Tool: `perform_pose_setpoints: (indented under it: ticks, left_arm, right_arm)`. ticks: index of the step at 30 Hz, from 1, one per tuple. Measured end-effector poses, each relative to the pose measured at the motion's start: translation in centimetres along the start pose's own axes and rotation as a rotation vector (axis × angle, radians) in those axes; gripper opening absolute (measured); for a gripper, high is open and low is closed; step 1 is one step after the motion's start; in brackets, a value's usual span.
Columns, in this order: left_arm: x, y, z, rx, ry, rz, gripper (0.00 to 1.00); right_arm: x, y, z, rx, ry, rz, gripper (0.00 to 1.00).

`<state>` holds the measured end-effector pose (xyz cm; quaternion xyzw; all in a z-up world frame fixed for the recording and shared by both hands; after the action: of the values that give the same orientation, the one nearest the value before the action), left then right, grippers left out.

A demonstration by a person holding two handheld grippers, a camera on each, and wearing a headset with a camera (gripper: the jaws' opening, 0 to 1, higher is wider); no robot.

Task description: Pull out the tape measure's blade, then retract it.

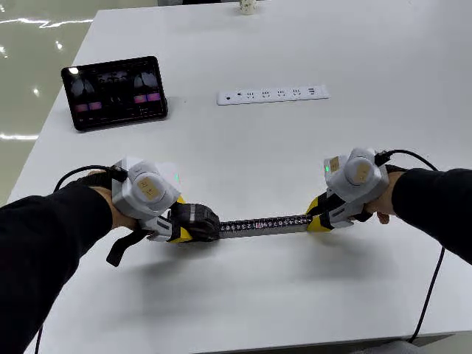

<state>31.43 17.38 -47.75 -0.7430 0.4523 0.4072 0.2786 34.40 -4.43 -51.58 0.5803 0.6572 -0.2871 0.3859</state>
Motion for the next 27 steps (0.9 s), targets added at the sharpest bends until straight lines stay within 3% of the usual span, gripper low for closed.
perform_pose_setpoints:
  ticks: [27]
  left_arm:
    - [-0.2, 0.1, 0.0, 0.001, -0.007, 0.003, 0.27]
  right_arm:
    - [-1.5, -0.6, 1.4, 0.020, -0.011, 0.007, 0.10]
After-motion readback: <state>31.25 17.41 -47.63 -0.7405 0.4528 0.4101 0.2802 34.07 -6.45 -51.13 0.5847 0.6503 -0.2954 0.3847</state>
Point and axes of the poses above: the centre of the closed fingertips' face, and the gripper's own axes: x roughly forward along the fingers, y roughly to its right, z roughly out of its underside, the point moved 1 cm from there along -x, roughly backward along the fingers, and after that the axes turned 10 degrees about -x, right-handed, at the moved point
